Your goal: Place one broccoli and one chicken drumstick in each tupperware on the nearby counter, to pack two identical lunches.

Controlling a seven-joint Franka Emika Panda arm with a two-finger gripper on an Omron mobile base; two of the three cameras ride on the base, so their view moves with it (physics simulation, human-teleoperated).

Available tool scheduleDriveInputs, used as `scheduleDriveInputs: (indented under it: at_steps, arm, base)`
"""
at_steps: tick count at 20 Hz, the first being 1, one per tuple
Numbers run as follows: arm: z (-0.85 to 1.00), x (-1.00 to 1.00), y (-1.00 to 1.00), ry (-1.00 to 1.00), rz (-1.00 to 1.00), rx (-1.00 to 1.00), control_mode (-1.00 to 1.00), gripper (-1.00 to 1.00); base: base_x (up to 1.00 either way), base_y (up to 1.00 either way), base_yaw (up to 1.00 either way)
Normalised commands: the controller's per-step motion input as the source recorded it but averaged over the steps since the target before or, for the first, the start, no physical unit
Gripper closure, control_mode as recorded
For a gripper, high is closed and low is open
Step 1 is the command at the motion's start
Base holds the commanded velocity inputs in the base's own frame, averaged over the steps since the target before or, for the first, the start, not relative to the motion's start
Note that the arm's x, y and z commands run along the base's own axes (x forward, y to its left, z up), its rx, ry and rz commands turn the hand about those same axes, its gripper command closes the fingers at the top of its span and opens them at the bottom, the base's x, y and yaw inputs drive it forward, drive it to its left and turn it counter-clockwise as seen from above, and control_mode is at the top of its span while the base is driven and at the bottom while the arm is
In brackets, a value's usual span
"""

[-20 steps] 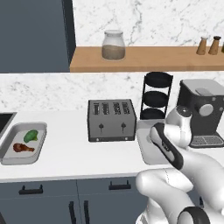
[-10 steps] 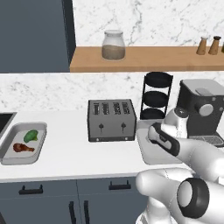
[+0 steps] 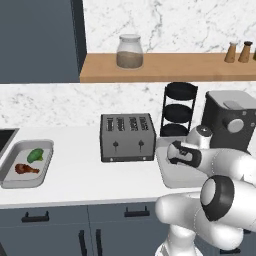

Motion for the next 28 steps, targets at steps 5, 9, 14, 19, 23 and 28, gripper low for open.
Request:
scheduleDriveInputs:
  at_steps: [5, 9, 14, 19, 23, 28]
  arm:
    - [-0.09, 0.01, 0.00, 0.00, 0.04, 0.00, -1.00, -1.00]
    - [0.04, 0.00, 0.00, 0.00, 0.03, 0.00, -1.00, -1.00]
    - [0.43, -0.05, 0.00, 0.00, 0.00, 0.00, -1.00, -1.00]
    - [0.59, -0.21, 0.00, 0.00, 0.00, 0.00, -1.00, -1.00]
    - [0.29, -0.82, 0.00, -0.09, 0.00, 0.00, -1.00, -1.00]
    - [0.00, -1.00, -0.13, -0.22, 0.00, 0.00, -1.00, -1.00]
  base:
    - [0.00, 0.00, 0.00]
    - [0.00, 0.00, 0.00]
    - [0.00, 0.00, 0.00]
    - [0.00, 0.00, 0.00]
    - [0.00, 0.00, 0.00]
    - [0.00, 0.00, 0.00]
